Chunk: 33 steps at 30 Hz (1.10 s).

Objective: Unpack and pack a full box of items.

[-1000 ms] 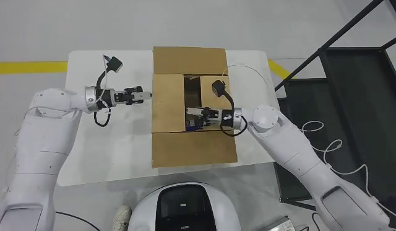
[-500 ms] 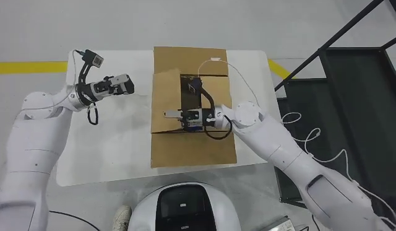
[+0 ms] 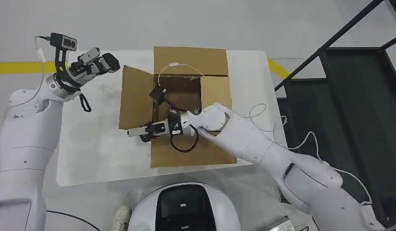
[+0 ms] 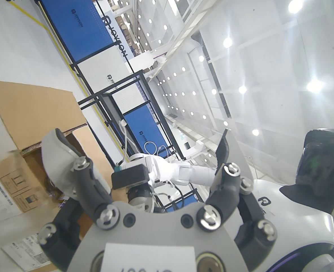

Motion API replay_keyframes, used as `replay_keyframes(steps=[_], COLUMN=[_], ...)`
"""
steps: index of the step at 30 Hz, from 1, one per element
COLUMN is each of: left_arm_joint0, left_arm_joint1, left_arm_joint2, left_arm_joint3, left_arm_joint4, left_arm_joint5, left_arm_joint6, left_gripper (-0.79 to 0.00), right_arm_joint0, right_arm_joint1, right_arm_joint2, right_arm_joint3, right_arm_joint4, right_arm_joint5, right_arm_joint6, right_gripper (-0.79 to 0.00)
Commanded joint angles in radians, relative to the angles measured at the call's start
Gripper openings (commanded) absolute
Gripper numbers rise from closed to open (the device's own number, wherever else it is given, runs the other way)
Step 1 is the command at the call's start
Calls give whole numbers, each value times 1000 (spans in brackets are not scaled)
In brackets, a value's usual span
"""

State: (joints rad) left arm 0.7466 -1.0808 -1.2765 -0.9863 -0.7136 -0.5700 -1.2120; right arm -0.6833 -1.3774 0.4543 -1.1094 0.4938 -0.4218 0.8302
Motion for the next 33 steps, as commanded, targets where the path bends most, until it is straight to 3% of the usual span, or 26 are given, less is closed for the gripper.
replay_keyframes(steps=[1, 6, 12, 23, 33], left_arm_joint0=[6, 7, 16, 10, -24], left_arm_joint1=[0, -3, -15, -37, -49], left_arm_joint2=[10, 86, 135, 214, 215], left_arm_joint3=[1, 57, 95, 144, 121], left_arm_joint4=[13, 184, 221, 330, 261], left_arm_joint5=[20, 122, 143, 126, 92], left_arm_joint6=[-14, -22, -8, 58, 7], left_gripper=[0, 0, 0, 0, 0], right_arm_joint0=[11, 35, 11, -221, -362], right_arm_joint1=[-18, -29, 27, 173, 221], right_arm_joint2=[-18, 6, 142, 508, 666], right_arm_joint3=[22, 28, -79, -342, -484], right_arm_joint4=[-13, -50, -84, -259, -302], right_arm_joint5=[-4, -28, -3, 137, 192], right_arm_joint6=[11, 15, 42, 44, 83], right_gripper=[0, 0, 0, 0, 0])
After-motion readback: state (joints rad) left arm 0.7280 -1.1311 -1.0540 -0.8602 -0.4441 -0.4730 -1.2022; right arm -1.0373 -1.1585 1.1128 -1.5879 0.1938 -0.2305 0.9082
